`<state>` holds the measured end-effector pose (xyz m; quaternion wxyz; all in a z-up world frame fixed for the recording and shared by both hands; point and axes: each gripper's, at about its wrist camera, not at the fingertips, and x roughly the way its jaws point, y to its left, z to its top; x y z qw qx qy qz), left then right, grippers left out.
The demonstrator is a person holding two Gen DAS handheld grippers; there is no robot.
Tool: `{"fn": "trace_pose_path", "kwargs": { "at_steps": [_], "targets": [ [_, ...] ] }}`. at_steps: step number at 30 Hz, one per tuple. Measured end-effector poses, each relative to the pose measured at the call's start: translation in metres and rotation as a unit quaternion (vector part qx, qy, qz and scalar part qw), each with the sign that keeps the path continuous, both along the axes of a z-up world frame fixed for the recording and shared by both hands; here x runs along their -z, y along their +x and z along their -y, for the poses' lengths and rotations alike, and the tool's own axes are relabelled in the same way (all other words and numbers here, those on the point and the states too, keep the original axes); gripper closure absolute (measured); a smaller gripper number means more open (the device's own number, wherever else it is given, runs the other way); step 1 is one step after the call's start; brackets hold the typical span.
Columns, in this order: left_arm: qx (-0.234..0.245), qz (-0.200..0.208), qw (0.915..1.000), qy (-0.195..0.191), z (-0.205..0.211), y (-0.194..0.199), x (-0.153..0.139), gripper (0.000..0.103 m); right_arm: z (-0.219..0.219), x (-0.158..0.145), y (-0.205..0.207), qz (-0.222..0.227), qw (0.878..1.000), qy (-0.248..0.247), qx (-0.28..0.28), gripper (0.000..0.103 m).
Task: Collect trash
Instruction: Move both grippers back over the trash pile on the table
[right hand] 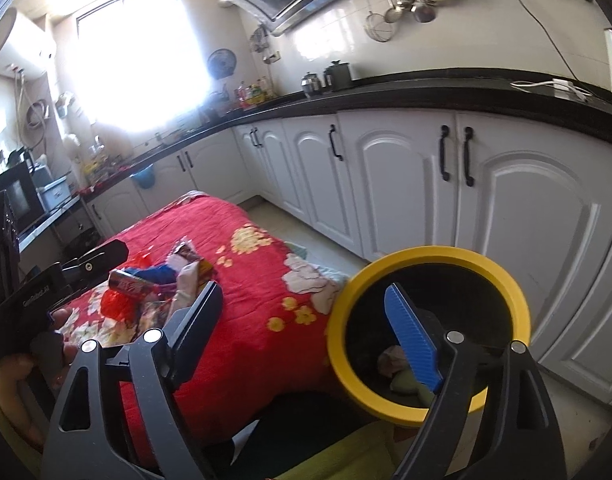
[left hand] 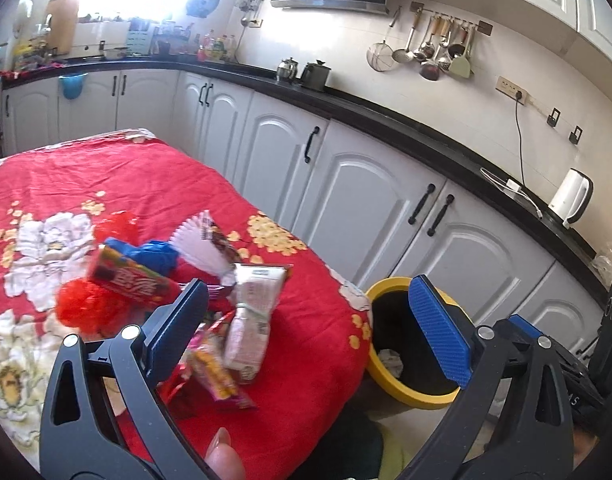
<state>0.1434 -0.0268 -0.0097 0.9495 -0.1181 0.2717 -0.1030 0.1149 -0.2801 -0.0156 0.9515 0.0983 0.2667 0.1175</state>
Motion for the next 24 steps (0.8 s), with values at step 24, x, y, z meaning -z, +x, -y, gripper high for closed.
{"fn": "trace_pose_path", "kwargs": {
  "at_steps": [24],
  "targets": [
    [-0.061,-0.002,0.9981,-0.009,-0.072,-0.010,0.002,0.011,-0.084,-0.002,-0.003,0.003,0.996,-0.025,-0.091,0.017]
  ]
}}
